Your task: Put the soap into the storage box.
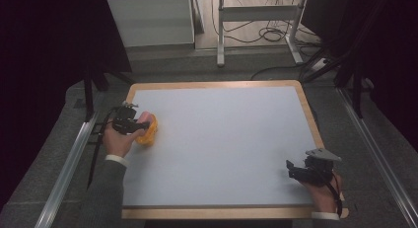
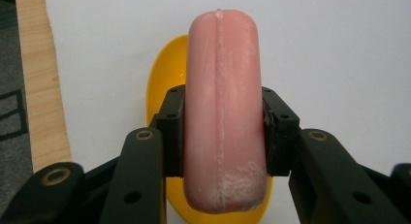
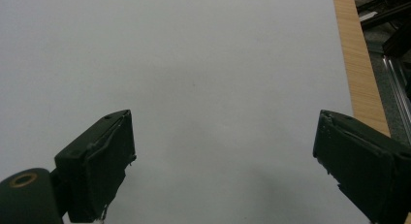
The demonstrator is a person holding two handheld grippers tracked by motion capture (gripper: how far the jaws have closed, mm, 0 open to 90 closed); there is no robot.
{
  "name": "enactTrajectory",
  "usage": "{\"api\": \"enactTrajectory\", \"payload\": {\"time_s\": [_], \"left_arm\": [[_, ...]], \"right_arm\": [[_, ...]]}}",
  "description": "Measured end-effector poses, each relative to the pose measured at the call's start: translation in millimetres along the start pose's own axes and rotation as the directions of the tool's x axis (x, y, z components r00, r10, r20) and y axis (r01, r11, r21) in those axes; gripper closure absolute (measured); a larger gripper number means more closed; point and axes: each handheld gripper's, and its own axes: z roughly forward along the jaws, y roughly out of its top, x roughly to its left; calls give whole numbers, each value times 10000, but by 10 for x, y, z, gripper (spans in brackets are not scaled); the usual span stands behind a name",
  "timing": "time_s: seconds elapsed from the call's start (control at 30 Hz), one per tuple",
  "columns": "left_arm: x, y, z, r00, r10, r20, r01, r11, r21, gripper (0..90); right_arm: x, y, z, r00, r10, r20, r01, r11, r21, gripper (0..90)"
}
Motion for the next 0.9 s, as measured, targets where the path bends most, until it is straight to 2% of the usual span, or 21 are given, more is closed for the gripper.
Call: {"api": "enactTrajectory", "payload": {"time_s": [0.1, 0.53, 0.6, 0.67, 0.7, 0.73, 0.8, 0.9], "left_arm": [[12, -14, 27, 9999, -113, 19, 113, 9999, 66, 603], [9, -77, 168, 9999, -130, 3, 130, 9990, 428, 601], [8, -89, 178, 9999, -128, 27, 127, 9990, 429, 601], [8, -93, 159, 9998, -176, 26, 176, 9997, 179, 589], [8, -93, 159, 9998, -176, 26, 176, 9997, 179, 555], [8, -81, 100, 9997, -223, -55, 222, 9995, -205, 509], [-8, -67, 41, 9999, -156, -21, 155, 9993, -348, 435], [-49, -72, -44, 9997, -23, 239, 41, 9973, -733, 348]], "right_arm": [[6, 0, 5, 10000, -16, -16, 16, 10000, 19, 75], [10, -3, 10, 10000, -60, -24, 60, 10000, 48, 74], [12, -3, 10, 10000, -49, -23, 49, 10000, 57, 75], [12, -2, 9, 10000, -36, -4, 36, 10000, 31, 75], [10, -2, 7, 10000, -39, 17, 39, 10000, 28, 75], [8, -1, 5, 10000, -34, 0, 34, 10000, 34, 74], [9, -3, 9, 10000, -28, 3, 28, 10000, 32, 74], [14, -4, 14, 10000, -74, -28, 74, 10000, 62, 74]]}}
